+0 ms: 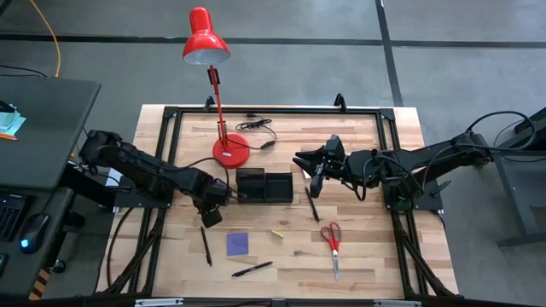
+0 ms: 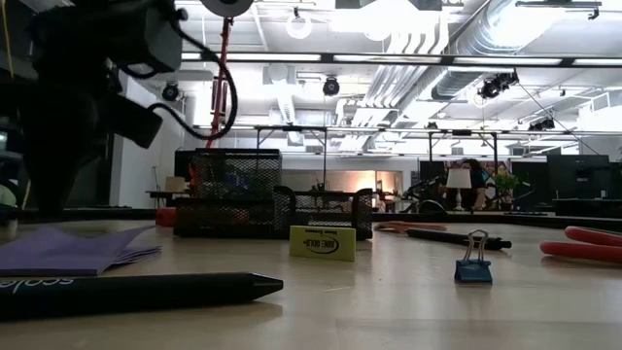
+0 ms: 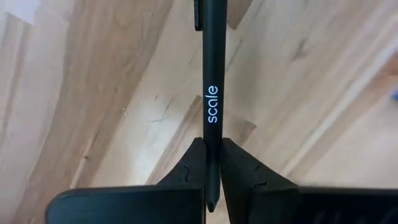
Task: Pick and place office supplies into organizer
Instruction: Put the pen into the desk organizer
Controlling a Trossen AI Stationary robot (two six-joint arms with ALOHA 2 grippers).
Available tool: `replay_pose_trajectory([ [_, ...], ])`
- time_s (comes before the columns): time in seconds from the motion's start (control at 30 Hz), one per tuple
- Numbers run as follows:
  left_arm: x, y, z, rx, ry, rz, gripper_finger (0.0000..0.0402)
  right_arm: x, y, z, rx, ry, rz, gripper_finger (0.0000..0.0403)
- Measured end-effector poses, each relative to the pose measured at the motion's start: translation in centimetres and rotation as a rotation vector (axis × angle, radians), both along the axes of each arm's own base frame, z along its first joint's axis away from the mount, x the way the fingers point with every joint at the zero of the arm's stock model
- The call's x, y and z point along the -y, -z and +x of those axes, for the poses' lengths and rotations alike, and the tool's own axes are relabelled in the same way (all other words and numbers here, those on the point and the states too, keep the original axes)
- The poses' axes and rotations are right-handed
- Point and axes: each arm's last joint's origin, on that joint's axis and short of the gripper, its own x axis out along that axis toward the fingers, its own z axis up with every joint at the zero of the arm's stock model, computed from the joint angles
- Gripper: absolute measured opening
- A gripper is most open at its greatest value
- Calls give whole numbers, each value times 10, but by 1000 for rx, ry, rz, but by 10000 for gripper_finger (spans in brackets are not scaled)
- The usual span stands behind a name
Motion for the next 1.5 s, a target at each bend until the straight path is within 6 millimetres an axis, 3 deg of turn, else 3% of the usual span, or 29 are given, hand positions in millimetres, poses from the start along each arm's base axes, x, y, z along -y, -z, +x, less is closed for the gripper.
replay_pose_trajectory([
  [0.3, 3, -50, -1, 20, 77, -97, 5, 0, 0, 0, -2, -1, -5, 81],
  [0.47, 3, -82, -3, 116, 102, -117, 3, 0, 0, 0, -3, -2, -8, 81],
  [0.8, -5, -135, 12, 493, 70, 171, 3, 0, 0, 0, -1, 8, -12, 81],
  [1.1, -36, -132, 38, 631, 40, 355, 11, 0, -2, 0, 18, 9, -7, 81],
  [1.3, -58, -113, 46, 698, 17, 419, 7, 0, -5, 1, 41, 8, -12, 81],
  [1.5, -60, -85, 47, 775, 45, 478, 13, 1, -5, 1, 43, 19, -27, 81],
])
